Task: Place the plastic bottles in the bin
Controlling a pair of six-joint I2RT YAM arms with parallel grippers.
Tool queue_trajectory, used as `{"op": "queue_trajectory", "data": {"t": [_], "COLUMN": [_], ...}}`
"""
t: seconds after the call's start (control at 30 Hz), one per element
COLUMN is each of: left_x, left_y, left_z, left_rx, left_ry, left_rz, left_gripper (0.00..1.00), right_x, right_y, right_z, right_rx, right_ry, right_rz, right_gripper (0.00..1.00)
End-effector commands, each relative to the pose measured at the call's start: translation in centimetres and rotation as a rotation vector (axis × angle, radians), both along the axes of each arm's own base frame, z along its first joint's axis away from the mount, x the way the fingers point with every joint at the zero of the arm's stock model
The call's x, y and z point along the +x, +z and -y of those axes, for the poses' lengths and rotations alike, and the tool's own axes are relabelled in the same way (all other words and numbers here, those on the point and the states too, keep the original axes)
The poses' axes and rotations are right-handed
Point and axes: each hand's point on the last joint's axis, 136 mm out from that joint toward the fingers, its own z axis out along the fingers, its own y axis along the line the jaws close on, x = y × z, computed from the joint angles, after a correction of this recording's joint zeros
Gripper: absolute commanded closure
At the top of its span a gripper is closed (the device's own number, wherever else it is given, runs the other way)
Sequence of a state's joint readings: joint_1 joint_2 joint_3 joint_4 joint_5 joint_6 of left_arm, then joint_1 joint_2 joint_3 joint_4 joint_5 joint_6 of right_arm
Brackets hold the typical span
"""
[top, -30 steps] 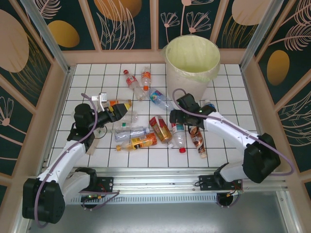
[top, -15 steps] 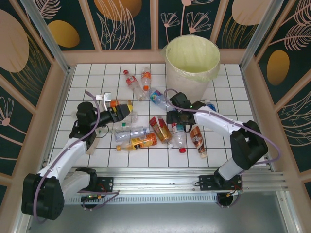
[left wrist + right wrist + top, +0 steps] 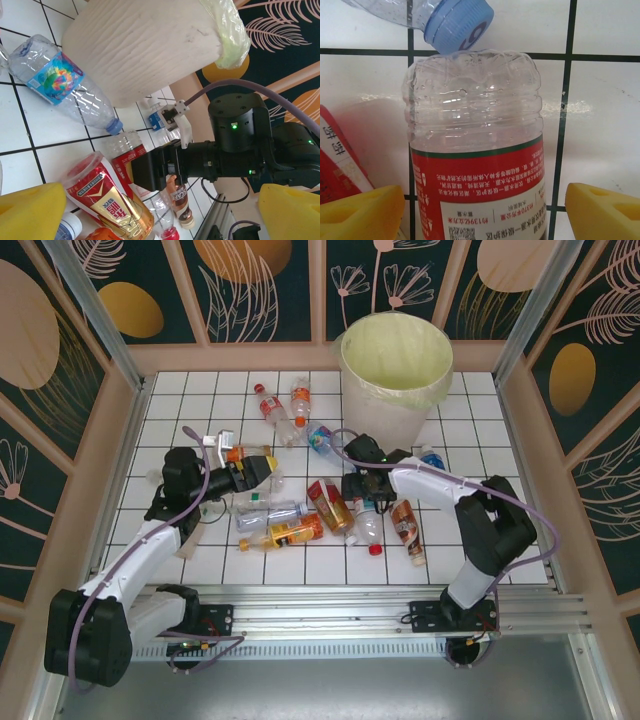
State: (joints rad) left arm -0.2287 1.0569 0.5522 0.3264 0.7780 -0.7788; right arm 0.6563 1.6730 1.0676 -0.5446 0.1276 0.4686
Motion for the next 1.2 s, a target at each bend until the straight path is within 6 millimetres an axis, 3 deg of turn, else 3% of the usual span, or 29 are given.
{"op": "queue_trajectory", "data": {"t": [0.0, 0.7, 1.0, 1.17], "left_x": [-0.1, 0.2, 0.2, 0.2], "left_y": [1.1, 0.2, 0.0, 0.1], "left_z": [0.4, 0.3, 0.3, 0.3], "left_rx": [0.003, 0.022, 0.024, 0.023], "left_ry": [-0.022, -0.009, -0.006, -0.008], "left_rz": [0.038, 0.013, 0.006, 0.010], "left_gripper": [0.01, 0.01, 0.01, 0.01], "right_x": [1.1, 1.5, 1.6, 2.1], "right_y": [0.4, -2.2, -1.7, 0.1], "right_z": [-0.7, -0.8, -0.7, -0.6], "right_rx": [-0.005, -0.045, -0.046, -0.048], "right_ry": [0.020, 0.032, 0.039, 0.042], "right_rz": [0.033, 0.012, 0.029, 0.064], "right_gripper": [0.17, 0.29, 0.35, 0.36]}}
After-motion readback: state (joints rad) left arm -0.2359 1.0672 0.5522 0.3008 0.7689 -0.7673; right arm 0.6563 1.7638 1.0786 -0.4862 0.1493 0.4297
